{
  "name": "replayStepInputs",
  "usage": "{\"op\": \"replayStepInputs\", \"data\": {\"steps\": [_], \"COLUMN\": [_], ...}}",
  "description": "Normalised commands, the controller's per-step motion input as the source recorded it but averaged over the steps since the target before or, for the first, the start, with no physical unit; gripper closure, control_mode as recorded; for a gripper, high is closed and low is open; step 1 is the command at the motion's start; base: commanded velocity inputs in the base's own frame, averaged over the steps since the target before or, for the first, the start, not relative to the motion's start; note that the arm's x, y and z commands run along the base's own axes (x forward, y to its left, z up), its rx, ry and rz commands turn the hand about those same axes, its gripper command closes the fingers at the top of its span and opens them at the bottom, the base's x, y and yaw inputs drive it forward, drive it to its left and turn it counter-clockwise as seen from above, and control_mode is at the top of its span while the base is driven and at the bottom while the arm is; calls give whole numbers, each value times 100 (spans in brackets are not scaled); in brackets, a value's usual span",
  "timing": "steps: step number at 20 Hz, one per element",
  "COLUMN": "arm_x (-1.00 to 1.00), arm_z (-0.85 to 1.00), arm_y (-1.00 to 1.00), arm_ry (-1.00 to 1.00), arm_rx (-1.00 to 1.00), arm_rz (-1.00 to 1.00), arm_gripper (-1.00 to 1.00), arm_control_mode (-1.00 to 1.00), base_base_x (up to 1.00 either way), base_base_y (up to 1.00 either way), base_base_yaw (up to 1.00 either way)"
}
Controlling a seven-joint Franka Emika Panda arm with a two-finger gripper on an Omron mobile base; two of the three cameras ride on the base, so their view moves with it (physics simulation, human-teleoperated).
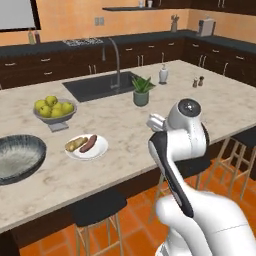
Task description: Place one bun and one sausage from the bowl on each plate.
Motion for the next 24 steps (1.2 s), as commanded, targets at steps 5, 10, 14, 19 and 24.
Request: {"op": "replayStepInputs", "data": {"steps": [5, 10, 14, 19, 24], "arm_x": [0, 0, 100, 98, 63], "arm_z": [0, 0, -9, -35, -96], "arm_y": [0, 0, 23, 29, -4], "arm_ry": [0, 0, 36, 53, 4], "arm_rx": [0, 0, -8, -25, -13], "arm_rz": [0, 0, 27, 10, 5], "arm_gripper": [100, 100, 100, 100, 100], "arm_control_mode": [100, 100, -100, -100, -100], "base_base_x": [100, 100, 0, 0, 0], "base_base_y": [-100, -27, 0, 0, 0], "base_base_yaw": [5, 28, 0, 0, 0]}}
